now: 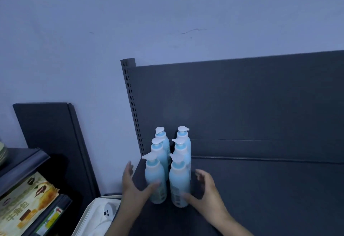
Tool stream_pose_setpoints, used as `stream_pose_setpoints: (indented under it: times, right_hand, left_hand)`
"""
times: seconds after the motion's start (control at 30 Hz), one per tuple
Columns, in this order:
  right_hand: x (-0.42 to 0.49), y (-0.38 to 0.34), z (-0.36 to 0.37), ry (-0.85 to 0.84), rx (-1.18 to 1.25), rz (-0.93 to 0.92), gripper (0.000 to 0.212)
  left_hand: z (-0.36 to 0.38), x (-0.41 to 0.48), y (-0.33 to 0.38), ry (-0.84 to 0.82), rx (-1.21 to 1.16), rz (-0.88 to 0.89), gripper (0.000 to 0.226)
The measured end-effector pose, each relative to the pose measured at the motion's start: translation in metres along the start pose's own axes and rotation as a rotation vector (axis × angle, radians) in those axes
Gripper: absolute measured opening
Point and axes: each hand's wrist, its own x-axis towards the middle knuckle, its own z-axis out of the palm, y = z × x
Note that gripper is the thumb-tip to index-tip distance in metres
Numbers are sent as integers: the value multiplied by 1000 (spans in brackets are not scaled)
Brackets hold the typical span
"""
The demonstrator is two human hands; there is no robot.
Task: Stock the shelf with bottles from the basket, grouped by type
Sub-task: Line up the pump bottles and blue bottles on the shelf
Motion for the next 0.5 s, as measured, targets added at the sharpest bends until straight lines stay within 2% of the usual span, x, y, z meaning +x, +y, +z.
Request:
stream_pose_setpoints:
  times: [0.07,0.13,0.2,0.27,0.37,0.5]
  right_hand:
    - [5,-26,-28,138,-55,-109,56]
    - [17,-60,-54,328,-205,-253,51]
    - [33,-97,-77,508,-463,-392,60]
    - [49,-126,-99,605,-751,-475,63]
    - [56,-153,-130,665,-989,-476,63]
    - [41,-162,-163,725,-1120,-408,65]
  left_hand:
    - [-3,-3,44,214,52,195,100]
    - [6,5,90,336,258,430,78]
    - [27,18,132,372,628,651,69]
    - [53,27,165,348,880,793,68]
    - [85,30,195,343,977,888,68]
    - [118,17,215,329,945,891,68]
